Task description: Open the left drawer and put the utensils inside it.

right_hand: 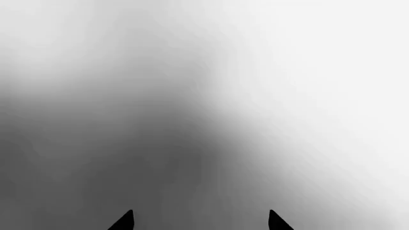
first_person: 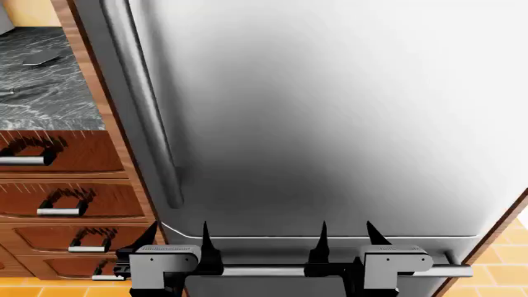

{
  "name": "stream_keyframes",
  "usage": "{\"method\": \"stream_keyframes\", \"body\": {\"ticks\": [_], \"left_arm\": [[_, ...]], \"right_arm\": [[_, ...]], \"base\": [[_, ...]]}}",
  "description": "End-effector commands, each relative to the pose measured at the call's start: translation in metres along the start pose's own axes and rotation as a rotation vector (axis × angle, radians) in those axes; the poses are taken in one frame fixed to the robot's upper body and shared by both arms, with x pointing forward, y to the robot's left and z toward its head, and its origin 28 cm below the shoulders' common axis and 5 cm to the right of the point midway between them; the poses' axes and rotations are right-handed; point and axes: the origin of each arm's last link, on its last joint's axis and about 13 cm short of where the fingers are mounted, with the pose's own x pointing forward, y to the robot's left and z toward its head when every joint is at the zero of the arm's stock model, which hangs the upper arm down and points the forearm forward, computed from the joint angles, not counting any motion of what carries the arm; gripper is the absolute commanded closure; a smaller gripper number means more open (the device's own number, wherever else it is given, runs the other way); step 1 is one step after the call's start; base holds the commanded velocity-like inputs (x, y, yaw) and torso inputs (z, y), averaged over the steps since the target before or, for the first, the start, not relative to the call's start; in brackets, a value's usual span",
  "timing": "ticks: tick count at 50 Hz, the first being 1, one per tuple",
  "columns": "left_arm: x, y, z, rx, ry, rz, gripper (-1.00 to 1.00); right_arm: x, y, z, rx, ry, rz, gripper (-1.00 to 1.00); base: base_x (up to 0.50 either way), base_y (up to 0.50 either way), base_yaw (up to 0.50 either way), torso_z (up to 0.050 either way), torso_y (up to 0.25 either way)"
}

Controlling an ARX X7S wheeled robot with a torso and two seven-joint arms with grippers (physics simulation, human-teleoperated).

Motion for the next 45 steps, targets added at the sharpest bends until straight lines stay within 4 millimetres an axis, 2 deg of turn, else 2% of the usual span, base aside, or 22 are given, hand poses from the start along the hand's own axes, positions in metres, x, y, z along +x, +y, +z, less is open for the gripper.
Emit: {"method": "stream_keyframes", "body": {"ticks": [1, 11, 25, 32, 45], "left_arm": [[0.0024, 0.0006, -0.0025, -0.014, 0.009, -0.001, -1.0], [0.0019, 0.0015, -0.0027, -0.014, 0.017, -0.002, -1.0], [-0.0019, 0.0021, -0.0031, -0.045, 0.006, -0.022, -1.0], [-0.0006, 0.0024, -0.0035, -0.042, 0.028, -0.017, -1.0], [0.0004, 0.0033, -0.0015, -0.031, 0.03, -0.002, -1.0]], "right_arm": [[0.0016, -0.0001, -0.0015, -0.001, 0.008, -0.016, -1.0], [0.0013, 0.0022, -0.0004, 0.007, 0.016, -0.002, -1.0], [-0.0006, 0.0034, -0.0053, 0.01, 0.024, 0.009, -1.0], [-0.0003, 0.0028, -0.0055, 0.02, 0.011, -0.028, -1.0], [-0.0005, 0.0043, -0.0033, 0.022, 0.008, 0.006, -1.0]], "base": [[0.0, 0.0, 0.0, 0.0, 0.0], [-0.04, 0.0, 0.0, 0.0, 0.0], [-0.43, 0.0, 0.0, 0.0, 0.0], [0.0, 0.03, 0.0, 0.046, 0.0], [0.01, 0.49, 0.0, 0.05, 0.0]]}}
